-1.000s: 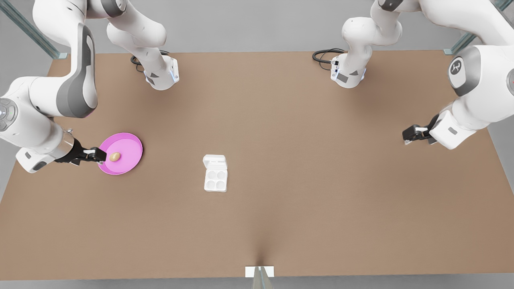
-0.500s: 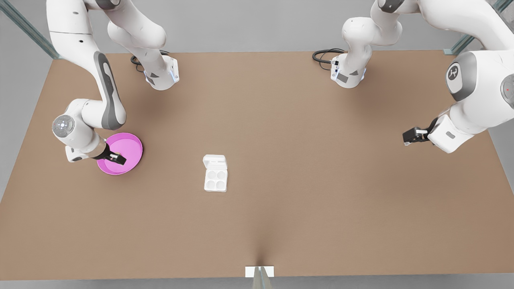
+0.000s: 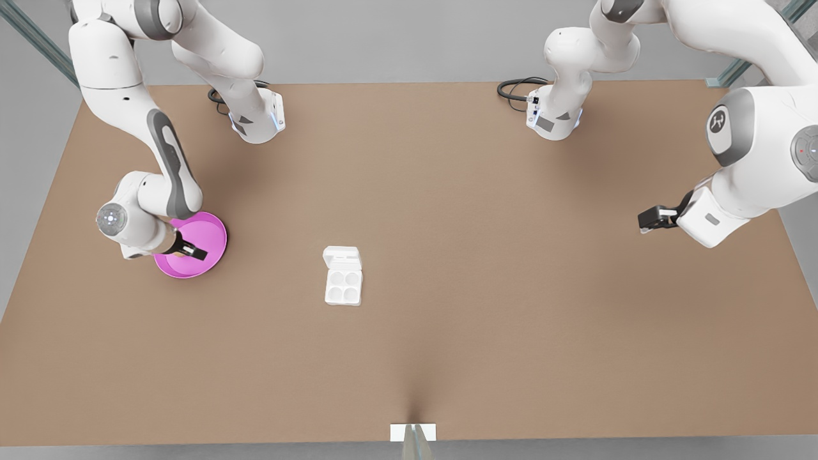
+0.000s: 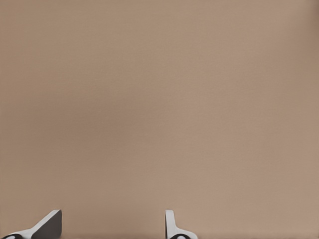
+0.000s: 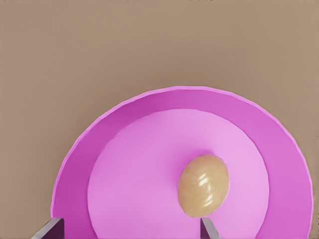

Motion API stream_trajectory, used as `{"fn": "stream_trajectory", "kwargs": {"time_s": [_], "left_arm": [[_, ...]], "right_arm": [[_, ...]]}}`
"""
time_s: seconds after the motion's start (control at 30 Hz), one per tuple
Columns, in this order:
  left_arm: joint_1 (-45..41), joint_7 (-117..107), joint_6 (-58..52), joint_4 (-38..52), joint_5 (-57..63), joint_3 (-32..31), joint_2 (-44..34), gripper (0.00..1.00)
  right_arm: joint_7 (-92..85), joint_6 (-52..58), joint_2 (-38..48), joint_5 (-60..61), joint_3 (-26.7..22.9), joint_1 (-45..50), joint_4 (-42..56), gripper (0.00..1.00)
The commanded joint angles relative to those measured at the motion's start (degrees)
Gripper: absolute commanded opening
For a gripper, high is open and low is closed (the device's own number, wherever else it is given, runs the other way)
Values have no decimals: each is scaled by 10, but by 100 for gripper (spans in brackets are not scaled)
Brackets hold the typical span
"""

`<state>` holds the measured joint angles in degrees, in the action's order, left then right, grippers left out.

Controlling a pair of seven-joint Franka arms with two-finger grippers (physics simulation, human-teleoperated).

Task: Pack egg into the box and close the box lid

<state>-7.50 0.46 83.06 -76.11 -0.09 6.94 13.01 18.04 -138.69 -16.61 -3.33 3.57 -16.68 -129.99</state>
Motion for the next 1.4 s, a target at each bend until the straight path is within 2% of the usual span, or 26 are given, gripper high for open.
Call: {"fn": "stream_trajectory", "kwargs": {"time_s": [0.0,0.2,0.5,0.77,1.07,1.13,1.27,1.37], "left_arm": [[0,0,-1,0,0,0,0,100],[-1,0,-11,0,0,0,0,100],[-1,0,-18,0,0,-1,1,100],[-1,0,-22,0,0,-1,3,100],[-1,1,-22,0,0,-1,5,100],[-1,2,-22,0,0,-1,5,100],[-1,1,-22,0,0,-1,6,100],[-1,2,-22,0,0,-1,8,100]], "right_arm": [[2,0,0,0,0,-4,0,100],[73,2,0,3,0,-38,2,100],[84,-42,-17,4,-1,-67,1,100],[87,-45,-59,4,-1,-61,8,100],[87,-40,-60,4,0,-56,4,100],[84,-41,-62,4,1,-55,5,87],[80,-42,-66,4,1,-56,6,81],[79,-40,-65,4,1,-56,6,72]]}}
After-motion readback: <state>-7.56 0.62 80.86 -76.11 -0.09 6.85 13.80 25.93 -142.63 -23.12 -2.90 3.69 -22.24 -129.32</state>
